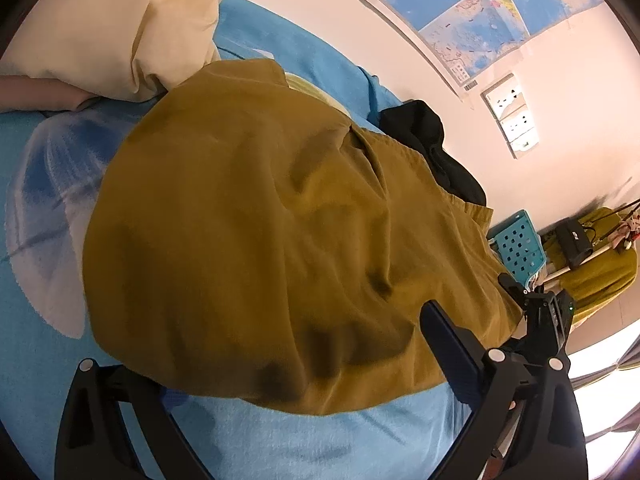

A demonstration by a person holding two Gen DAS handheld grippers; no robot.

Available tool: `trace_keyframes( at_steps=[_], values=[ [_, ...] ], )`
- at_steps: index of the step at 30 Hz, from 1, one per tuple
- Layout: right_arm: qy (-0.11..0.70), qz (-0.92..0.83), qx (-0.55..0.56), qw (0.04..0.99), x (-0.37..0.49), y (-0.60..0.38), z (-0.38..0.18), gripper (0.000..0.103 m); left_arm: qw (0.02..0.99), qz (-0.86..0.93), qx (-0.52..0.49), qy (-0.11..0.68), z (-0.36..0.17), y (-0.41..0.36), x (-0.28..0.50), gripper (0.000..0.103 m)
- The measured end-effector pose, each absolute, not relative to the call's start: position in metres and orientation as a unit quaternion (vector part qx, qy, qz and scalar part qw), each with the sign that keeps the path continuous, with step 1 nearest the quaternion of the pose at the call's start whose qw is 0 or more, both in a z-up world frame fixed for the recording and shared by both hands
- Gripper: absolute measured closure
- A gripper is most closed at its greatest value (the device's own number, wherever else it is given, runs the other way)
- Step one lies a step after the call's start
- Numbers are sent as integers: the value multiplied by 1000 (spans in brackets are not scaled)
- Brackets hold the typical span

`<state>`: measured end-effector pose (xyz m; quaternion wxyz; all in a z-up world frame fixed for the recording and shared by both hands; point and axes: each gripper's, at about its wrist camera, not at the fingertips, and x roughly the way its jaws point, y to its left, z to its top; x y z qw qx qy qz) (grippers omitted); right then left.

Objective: Fold large clothes
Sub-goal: 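Grasp the olive shirt bundle edges with both tools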

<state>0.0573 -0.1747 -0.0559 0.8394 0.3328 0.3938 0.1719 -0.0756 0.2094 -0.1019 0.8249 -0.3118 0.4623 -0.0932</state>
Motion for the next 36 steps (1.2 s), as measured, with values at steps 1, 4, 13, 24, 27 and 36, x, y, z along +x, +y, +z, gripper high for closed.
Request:
trace_keyframes(
  at_steps=[1, 4, 13, 24, 27, 36],
  values=[
    [390, 169, 334, 841, 57, -174, -56, 4, 824, -90, -311, 465, -103, 209, -74, 8],
    [385, 160, 297, 859, 54, -167, -55, 13, 825, -82, -307, 467, -102, 206, -70, 8],
    [378, 171, 287, 864, 49, -180, -59, 37, 833, -65, -285, 469, -102, 203, -64, 17],
    [376, 179, 300, 858, 58, -169, -57, 7, 830, -71, -293, 470, -104, 205, -58, 12],
    [381, 164, 277, 867, 57, -168, -57, 22, 827, -75, -300, 469, -105, 204, -55, 7],
    [385, 181, 279, 861, 56, -179, -59, 39, 833, -58, -285, 470, -104, 204, -50, 23]
  ],
)
